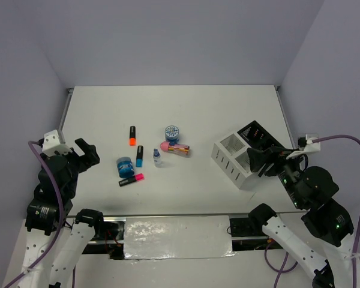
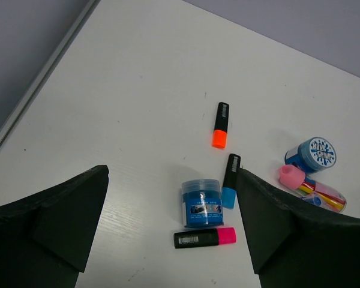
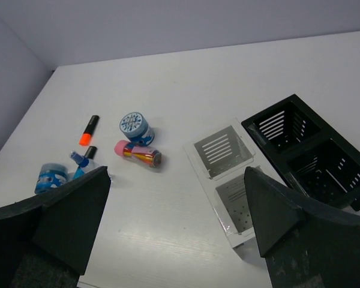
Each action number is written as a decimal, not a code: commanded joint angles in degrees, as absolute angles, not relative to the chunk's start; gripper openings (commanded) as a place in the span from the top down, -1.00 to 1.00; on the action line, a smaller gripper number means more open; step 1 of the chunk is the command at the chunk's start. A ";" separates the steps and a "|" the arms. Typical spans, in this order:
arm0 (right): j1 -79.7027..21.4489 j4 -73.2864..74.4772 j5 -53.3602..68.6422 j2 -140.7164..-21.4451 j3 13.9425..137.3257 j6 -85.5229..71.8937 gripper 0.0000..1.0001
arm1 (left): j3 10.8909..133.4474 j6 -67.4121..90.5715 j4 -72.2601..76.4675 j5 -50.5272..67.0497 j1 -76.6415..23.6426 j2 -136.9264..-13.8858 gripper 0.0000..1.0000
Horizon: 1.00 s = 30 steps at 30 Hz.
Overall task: Sort the stationery into containers
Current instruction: Pick up the stationery from the center of the board.
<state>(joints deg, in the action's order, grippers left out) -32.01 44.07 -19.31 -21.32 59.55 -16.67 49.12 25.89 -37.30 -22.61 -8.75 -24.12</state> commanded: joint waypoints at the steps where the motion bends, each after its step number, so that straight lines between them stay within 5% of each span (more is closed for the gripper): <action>1: -32.25 40.79 -19.08 -20.92 59.76 -16.79 -0.99 | 49.57 26.72 -35.15 -22.76 -8.44 -24.43 -0.99; 13: -33.92 33.06 -0.27 -39.09 58.62 -17.49 -0.99 | 49.66 26.98 -35.42 -23.29 -8.44 -25.58 -0.99; 19: -61.05 26.99 -16.07 -61.73 61.59 -18.46 -0.99 | 49.92 27.16 -36.03 -23.99 -8.44 -26.89 -0.99; 24: -64.77 23.38 -16.53 -76.53 66.87 -17.23 -0.74 | 50.10 27.51 -36.39 -24.96 -8.35 -26.72 -0.99; 30: -65.04 20.83 -17.93 -88.50 74.26 -14.77 -0.72 | 50.01 26.98 -36.12 -23.82 -8.44 -26.98 -0.99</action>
<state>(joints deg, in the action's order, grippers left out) -64.99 25.69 -15.09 -86.85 69.34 -16.58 49.12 27.16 -37.50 -23.92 -8.73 -26.79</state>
